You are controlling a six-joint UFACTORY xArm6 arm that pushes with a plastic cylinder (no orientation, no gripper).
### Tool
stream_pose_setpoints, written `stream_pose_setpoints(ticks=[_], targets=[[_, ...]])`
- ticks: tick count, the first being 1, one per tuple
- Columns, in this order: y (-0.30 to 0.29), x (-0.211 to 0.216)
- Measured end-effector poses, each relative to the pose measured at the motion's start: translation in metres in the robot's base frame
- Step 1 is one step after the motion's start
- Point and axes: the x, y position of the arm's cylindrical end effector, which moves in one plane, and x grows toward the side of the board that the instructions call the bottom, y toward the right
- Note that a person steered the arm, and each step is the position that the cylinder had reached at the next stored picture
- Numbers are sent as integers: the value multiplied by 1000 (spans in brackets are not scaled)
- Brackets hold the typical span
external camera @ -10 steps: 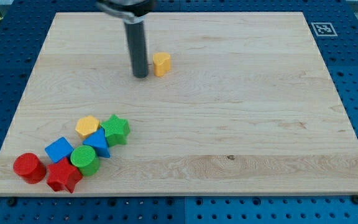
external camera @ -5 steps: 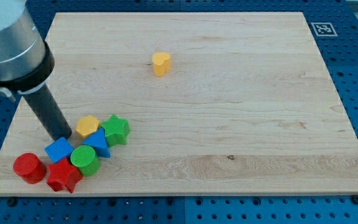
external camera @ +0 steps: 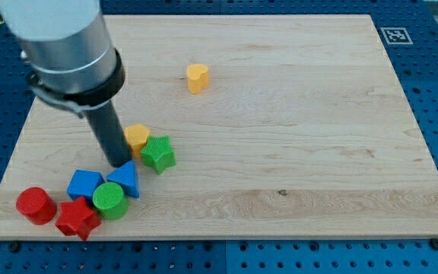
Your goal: Slide yellow hexagon closer to the yellow heart
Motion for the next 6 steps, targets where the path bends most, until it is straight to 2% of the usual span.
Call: stream_pose_setpoints(ticks=[2, 4, 6], targets=[[34, -41], [88, -47], [73, -87]])
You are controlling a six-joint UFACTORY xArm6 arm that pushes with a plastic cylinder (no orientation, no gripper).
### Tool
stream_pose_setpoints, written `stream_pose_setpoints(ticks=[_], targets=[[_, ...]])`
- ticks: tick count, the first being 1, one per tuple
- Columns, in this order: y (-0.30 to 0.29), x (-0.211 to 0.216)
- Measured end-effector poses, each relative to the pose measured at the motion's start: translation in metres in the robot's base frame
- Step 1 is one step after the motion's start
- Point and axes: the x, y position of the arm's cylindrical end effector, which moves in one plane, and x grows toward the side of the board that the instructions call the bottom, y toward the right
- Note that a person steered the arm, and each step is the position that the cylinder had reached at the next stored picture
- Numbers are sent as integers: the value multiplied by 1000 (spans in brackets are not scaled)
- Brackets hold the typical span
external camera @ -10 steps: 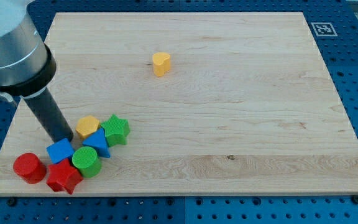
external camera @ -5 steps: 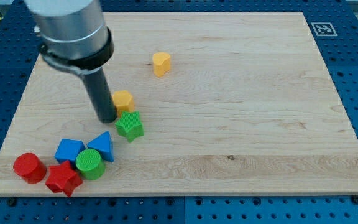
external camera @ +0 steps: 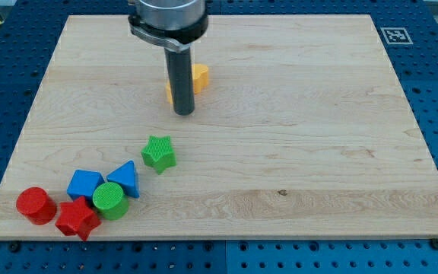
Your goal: Slide yellow hexagon closer to the yellow heart
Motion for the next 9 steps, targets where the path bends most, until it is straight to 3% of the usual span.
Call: stream_pose_setpoints(ticks=[9], targets=[[-7, -18]])
